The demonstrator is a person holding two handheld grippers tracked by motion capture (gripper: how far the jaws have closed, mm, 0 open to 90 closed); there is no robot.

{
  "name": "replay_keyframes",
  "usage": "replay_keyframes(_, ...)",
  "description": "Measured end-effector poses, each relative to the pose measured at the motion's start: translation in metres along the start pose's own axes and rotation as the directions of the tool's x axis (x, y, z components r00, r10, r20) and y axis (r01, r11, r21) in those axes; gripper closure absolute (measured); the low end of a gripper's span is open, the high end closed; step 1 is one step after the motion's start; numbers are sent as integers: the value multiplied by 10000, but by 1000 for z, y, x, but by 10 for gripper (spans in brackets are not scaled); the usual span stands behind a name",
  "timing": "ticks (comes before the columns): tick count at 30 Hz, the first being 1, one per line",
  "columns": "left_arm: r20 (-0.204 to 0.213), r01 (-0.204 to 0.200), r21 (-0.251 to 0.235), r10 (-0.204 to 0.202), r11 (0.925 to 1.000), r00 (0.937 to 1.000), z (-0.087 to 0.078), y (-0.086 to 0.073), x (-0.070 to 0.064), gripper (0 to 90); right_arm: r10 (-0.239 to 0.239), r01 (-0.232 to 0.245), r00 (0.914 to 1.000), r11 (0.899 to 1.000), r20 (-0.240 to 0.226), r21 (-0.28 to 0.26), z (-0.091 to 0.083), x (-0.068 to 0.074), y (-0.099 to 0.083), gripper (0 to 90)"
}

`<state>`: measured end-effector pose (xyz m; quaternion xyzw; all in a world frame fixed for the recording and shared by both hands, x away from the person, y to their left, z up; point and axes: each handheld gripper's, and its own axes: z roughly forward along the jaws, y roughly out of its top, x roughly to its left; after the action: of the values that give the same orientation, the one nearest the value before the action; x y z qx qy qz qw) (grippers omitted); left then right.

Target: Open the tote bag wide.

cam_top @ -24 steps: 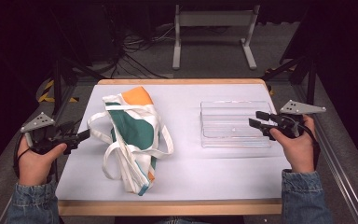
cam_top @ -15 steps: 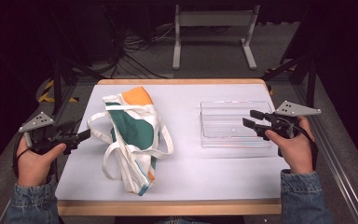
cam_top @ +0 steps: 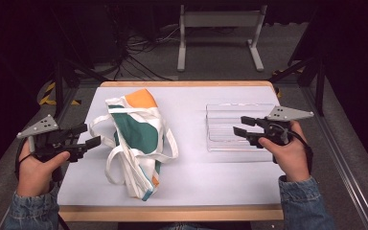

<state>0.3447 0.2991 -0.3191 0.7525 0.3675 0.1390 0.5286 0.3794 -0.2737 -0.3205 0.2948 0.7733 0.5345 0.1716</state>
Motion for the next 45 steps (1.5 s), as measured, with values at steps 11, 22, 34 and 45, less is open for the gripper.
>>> replay_keyframes(11, -14, -245, 96, 245, 9997, 9997, 3, -1, -3, 209, -376, 361, 9964, 9991, -760, -208, 29, 20, 10, 423)
replay_keyframes(22, 225, -465, -154, 468, 9988, 9986, 2, -3, -2, 243, -915, 923, 9830, 9957, -1592, -25, 56, 48, 27, 451)
replay_keyframes(34, 543, -503, -73, 506, 9987, 9972, 1, -2, -5, 240, -1256, 1412, 9543, 9892, -2712, 388, 89, 77, 40, 433)
replay_keyframes(45, 481, -546, 31, 544, 9985, 9974, 4, -4, -4, 238, -1528, 1590, 9330, 9872, -3258, -75, 108, 102, 40, 419)
